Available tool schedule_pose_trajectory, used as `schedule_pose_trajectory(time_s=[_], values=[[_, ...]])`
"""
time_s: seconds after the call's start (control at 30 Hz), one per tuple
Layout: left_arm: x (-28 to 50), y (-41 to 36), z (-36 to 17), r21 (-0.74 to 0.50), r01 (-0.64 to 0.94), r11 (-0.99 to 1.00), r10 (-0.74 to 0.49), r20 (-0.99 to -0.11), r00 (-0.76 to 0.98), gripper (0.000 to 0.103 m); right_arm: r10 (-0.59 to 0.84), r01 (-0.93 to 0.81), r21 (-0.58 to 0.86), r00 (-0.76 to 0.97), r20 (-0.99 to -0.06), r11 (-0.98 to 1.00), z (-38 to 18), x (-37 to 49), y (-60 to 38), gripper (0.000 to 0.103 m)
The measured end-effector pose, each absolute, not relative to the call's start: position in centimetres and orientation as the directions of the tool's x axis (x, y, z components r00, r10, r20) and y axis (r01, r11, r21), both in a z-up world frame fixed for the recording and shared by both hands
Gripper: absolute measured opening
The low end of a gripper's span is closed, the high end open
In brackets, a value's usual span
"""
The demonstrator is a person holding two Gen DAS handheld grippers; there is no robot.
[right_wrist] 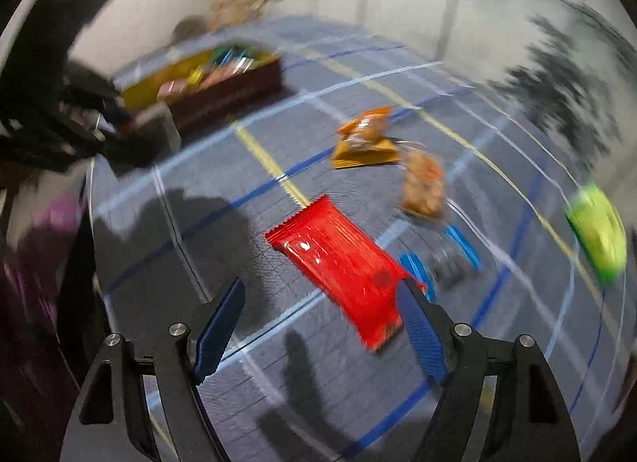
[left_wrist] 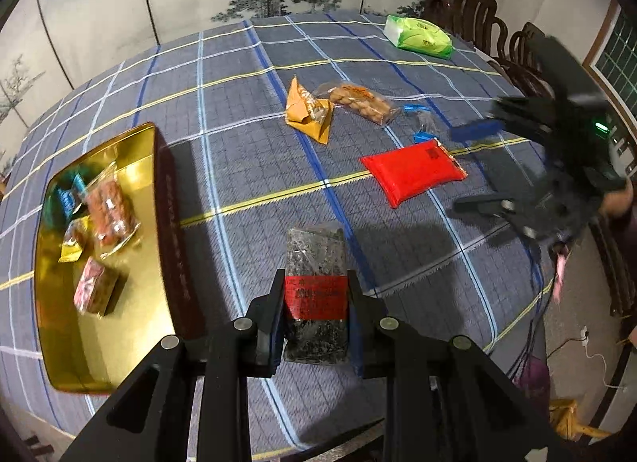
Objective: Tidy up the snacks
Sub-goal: 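Carry the seaweed packet toward the tin with the left gripper while the right gripper grasps the red snack bag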
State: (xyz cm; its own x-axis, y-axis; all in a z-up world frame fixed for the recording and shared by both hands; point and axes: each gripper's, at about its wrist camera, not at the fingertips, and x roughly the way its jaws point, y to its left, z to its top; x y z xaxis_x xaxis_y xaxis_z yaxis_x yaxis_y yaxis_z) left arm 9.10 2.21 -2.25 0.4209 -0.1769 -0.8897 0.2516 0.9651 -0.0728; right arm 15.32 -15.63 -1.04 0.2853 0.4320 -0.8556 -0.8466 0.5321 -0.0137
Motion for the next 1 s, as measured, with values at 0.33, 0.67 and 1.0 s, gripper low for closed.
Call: schedule_pose_trajectory(time_s=[0.33, 0.67, 1.0], values=[[8.4, 3.1, -1.7, -0.079, 0.230, 0.970, -0.173, -0.890, 0.423, 0.023, 0.309, -0.924, 0.036, 0.090, -0.947, 0.380, -5.1, 20.1, -12.7, 0.076], [8.3, 3.3, -1.0, -0.077, 0.220, 0.972, -0.171, -0.878, 0.447, 0.023, 0.283, -0.877, 0.034, 0.118, -0.952, 0.479, -5.8, 19.9, -12.2, 0.067], [7.3, 5.0, -1.0, -0.113, 0.181, 0.977, -0.187, -0.865, 0.465, 0.023, 0.452, -0.553, 0.210, 0.347, -0.822, 0.806, -4.8, 15.0, -15.9, 0.048]])
